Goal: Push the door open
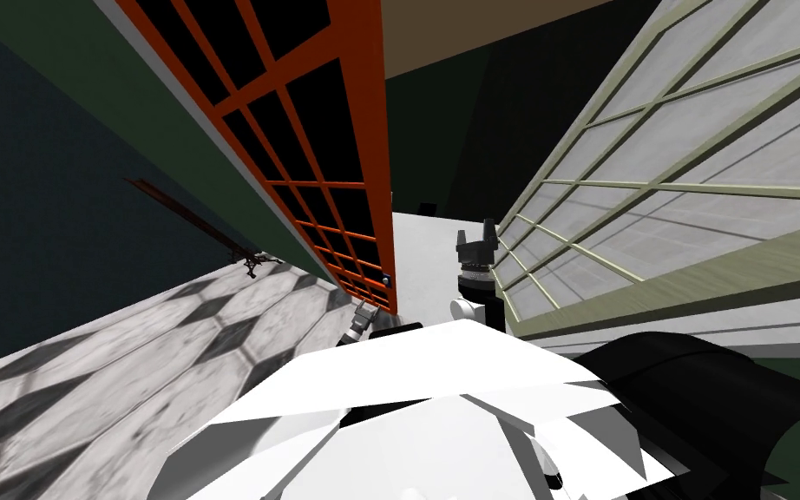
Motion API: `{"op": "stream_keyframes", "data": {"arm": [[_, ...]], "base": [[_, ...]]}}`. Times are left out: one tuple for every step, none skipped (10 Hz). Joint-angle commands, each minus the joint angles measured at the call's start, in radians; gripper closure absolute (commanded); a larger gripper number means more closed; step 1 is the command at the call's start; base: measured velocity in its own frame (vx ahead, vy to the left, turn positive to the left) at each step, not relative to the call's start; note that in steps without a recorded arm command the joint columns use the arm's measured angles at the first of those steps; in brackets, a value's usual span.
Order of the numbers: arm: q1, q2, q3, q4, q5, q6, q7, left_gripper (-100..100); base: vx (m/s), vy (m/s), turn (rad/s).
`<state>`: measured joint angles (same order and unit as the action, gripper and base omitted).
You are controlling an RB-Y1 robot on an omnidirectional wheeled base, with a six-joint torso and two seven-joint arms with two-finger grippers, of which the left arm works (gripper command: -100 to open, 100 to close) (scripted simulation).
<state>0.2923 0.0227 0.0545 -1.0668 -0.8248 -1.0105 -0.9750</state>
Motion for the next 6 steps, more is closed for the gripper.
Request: {"op": "stream_keyframes", "data": {"arm": [[-0.005, 0.012, 0.001, 0.007, 0.002, 0.004, -0.005, -100], [-0.007, 0.013, 0.001, 0.009, 0.002, 0.005, -0.007, -100], [-0.011, 0.015, 0.001, 0.014, 0.003, 0.008, -0.01, -100], [-0.015, 0.014, 0.002, 0.018, 0.004, 0.011, -0.014, -100], [-0.017, 0.012, 0.002, 0.021, 0.005, 0.012, -0.016, -100], [-0.021, 0.007, 0.003, 0.026, 0.006, 0.015, -0.02, -100]], "base": [[0.092, -0.032, -0.024], [0.152, -0.075, -0.025], [0.142, -0.097, -0.018], [0.183, -0.115, -0.025], [0.164, -0.098, -0.014], [0.145, -0.074, -0.019]]}}
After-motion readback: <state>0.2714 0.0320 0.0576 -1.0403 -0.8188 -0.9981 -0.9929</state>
